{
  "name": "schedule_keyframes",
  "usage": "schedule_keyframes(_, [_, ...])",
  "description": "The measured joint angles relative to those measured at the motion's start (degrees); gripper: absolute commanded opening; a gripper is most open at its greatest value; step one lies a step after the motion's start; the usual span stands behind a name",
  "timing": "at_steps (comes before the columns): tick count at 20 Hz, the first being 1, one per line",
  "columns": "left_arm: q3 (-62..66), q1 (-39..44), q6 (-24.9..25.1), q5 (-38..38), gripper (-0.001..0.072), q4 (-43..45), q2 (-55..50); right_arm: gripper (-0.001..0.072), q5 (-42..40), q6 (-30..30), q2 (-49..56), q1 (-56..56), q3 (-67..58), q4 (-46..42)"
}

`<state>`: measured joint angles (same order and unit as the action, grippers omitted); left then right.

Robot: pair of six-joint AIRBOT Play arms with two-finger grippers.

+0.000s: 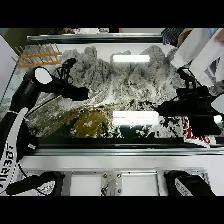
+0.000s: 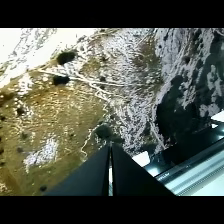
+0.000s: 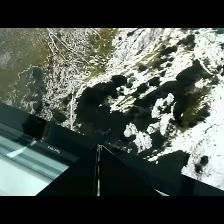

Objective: Fold the clothes and pants, and hang the long-sleeved shirts on hangers.

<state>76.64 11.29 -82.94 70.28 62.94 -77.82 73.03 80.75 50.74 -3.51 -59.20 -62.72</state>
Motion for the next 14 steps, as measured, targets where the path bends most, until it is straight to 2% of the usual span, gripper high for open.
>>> schedule_keyframes(14, [1.7, -0.3, 0.0, -2.6, 0.0007, -1.4, 0.0, 0.0020, 0.0, 0.0, 0.0, 0.0, 0.0, 0.0])
